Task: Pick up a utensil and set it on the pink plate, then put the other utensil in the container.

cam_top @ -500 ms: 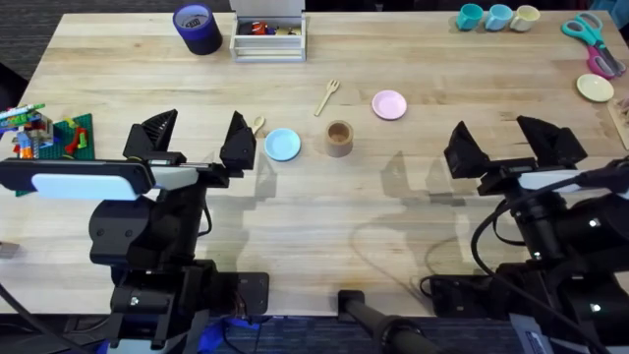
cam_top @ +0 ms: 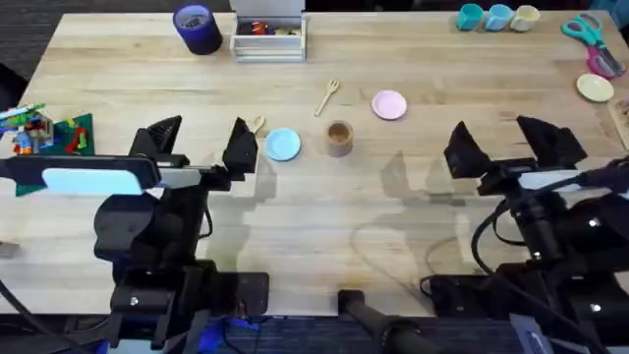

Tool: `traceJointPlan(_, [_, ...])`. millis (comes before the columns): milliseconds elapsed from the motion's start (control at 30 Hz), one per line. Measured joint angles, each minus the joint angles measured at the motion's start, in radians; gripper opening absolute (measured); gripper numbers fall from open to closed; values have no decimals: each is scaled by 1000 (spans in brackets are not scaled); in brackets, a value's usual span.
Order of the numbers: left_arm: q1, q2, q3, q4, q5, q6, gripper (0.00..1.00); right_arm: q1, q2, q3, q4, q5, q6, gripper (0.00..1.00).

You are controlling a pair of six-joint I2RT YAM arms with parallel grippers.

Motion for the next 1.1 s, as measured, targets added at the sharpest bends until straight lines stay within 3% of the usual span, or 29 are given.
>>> traceJointPlan(333, [0,0,1,-1,-2,-27,992,0,0,1,-3,-3,0,995])
traceJointPlan(500, [0,0,31,-61,-32,-88,992,0,11,73,-155,-3,0,996])
traceJointPlan(733, [0,119,251,-267,-66,-129,992,0,221,352,-410,-2,0,996])
traceJointPlan(1100, [0,618,690,-524,-58,-146,992,0,767,916,-687,-36,0,996])
